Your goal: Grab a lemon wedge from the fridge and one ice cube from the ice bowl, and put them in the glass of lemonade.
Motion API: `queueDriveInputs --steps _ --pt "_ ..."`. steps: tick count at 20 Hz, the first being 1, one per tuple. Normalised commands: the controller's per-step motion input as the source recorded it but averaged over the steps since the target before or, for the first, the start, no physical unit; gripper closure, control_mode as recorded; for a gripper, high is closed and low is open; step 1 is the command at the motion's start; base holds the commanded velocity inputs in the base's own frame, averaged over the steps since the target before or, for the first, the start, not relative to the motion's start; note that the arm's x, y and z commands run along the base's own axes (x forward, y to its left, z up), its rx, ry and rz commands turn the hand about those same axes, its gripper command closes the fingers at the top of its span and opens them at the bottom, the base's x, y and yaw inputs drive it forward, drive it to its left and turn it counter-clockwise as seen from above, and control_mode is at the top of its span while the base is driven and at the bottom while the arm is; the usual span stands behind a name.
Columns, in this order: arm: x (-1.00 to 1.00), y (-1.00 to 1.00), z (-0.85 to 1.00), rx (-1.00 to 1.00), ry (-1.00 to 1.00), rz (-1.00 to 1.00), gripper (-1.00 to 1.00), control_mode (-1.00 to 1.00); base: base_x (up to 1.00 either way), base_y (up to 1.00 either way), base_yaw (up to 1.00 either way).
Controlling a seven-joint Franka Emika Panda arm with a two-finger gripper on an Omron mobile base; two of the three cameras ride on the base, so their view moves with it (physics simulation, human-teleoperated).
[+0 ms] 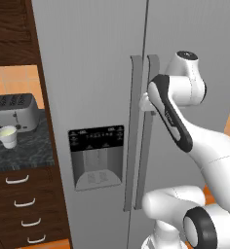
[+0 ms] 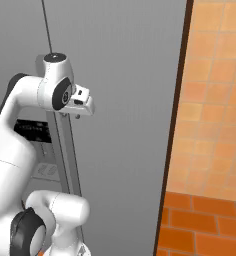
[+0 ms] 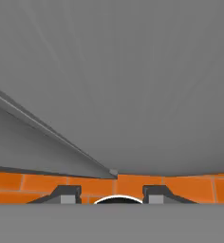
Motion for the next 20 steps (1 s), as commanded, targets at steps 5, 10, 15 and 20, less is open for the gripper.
queueDriveInputs --steps 5,10,15,20 --pt "-0.67 -0.06 -0.08 0.0 0.0 -0.04 -1.0 -1.0 0.0 0.0 0.0" --pt "-0.78 0.0 -0.3 0.0 0.0 -0.05 -1.0 -1.0 0.0 0.0 0.0" --pt "-0.59 0.0 -0.33 0.0 0.0 -0.04 -1.0 1.0 -0.14 0.0 -0.01" --pt "0.0 0.0 0.0 0.0 0.0 0.0 -1.0 1.0 -0.59 0.02 0.0"
